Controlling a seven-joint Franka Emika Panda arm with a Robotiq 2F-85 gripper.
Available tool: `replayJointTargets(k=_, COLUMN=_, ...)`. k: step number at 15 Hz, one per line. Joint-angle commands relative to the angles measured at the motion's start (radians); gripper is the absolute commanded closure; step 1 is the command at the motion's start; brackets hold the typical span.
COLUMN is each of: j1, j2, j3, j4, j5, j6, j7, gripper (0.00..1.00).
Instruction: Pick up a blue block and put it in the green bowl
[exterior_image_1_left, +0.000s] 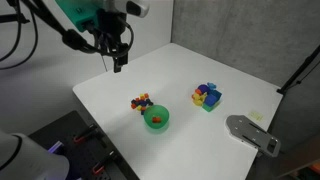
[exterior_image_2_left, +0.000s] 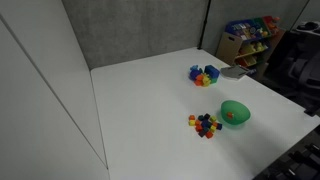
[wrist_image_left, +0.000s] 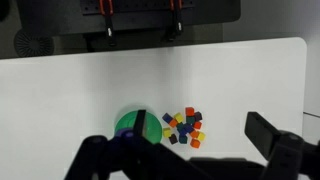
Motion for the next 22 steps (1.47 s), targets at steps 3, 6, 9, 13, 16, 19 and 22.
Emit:
replayJointTargets(k=3, j1=-0.023, j2=0.002, j3=0.019, j4=0.003, j5=0.009, j6=-0.003, j7=-0.010, gripper=0.00)
replayJointTargets(k=6, j1=-0.018, j2=0.030, j3=0.036, j4=0.004, j5=0.000, j6=0.039, j7=0.001, gripper=0.00)
replayJointTargets(k=9, j1=-0.006, j2=0.065, j3=0.072, j4=-0.002, j5=-0.006, j6=0.106, j7=0.013, gripper=0.00)
replayJointTargets(k=13, j1=0.013, j2=0.127, j3=0.130, j4=-0.021, j5=-0.010, j6=0.213, j7=0.034, gripper=0.00)
replayJointTargets(k=16, j1=0.027, j2=0.179, j3=0.167, j4=-0.045, j5=-0.014, j6=0.289, j7=0.051, gripper=0.00)
replayJointTargets(k=19, j1=0.044, j2=0.238, j3=0.201, j4=-0.076, j5=-0.022, j6=0.384, j7=0.074, gripper=0.00)
replayJointTargets(k=22, j1=0.055, j2=0.304, j3=0.222, j4=-0.104, j5=-0.045, j6=0.474, j7=0.085, gripper=0.00)
